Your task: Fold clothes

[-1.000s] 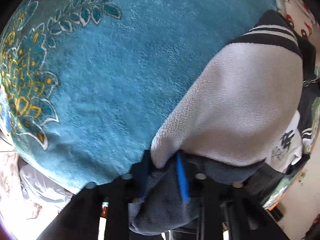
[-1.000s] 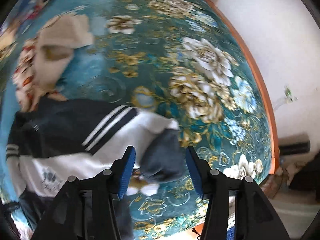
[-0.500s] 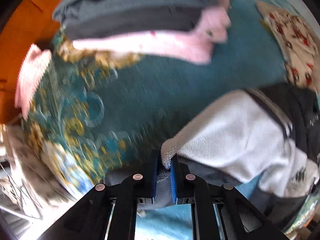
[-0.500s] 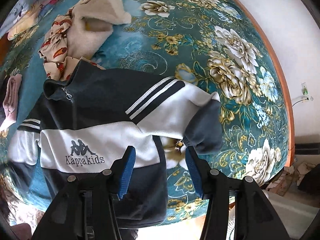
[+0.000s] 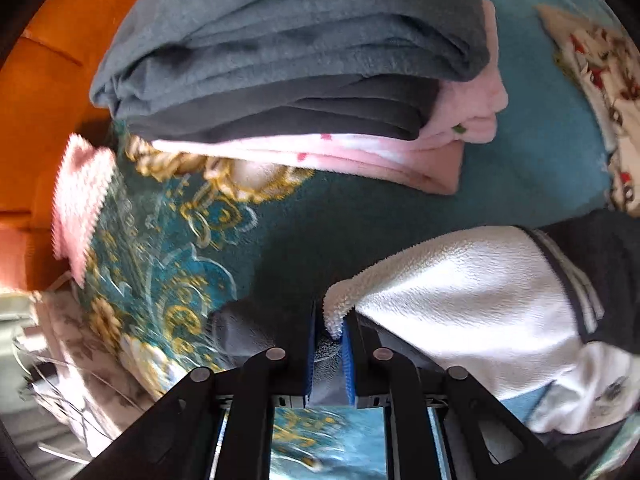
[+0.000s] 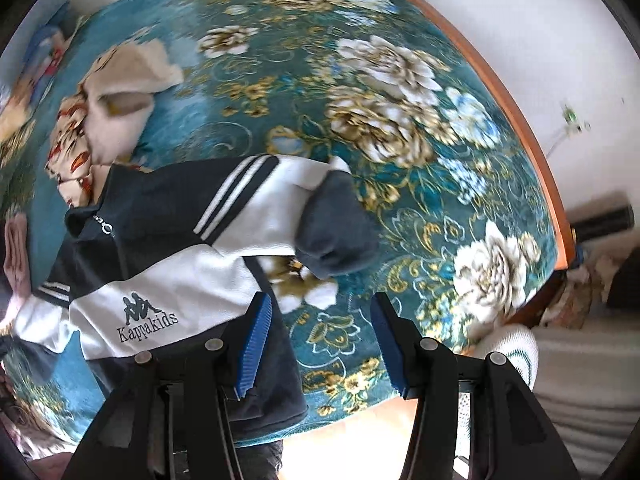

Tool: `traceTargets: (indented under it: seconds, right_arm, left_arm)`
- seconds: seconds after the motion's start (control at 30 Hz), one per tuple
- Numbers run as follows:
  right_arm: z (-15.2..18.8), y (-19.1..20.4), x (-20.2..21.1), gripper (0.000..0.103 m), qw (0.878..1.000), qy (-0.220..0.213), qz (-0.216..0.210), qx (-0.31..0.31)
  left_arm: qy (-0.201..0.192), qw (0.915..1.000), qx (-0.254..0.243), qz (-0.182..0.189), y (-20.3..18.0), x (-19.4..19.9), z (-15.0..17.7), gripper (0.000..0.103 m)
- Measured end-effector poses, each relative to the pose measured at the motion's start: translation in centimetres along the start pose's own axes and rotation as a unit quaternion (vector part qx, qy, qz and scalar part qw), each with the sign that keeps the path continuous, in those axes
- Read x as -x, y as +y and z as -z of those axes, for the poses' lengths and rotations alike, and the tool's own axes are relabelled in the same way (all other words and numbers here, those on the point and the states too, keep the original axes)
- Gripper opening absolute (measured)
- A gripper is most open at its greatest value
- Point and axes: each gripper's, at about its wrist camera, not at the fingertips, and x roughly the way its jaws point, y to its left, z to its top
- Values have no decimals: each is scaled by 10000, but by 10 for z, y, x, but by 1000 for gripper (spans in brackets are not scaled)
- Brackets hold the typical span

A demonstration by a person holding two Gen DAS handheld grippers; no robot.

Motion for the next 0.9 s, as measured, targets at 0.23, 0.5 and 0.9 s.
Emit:
traceTargets:
  seconds: [0.23,0.5,0.9]
  right_arm:
    - [-7,12,-15,53,9990,89,-436,-4]
    - [-67,102,-61,53,9892,397,-1311,530]
    - [-152,253,-148,54,9696,1049,-1892,1147]
  left_arm:
    - [11,9933,749,881,-11,45,36,24]
    - [-53,9859,-252,1653,-151,84,-2,40]
    - [703,9797,-1226,1424,-321,35,-47,52]
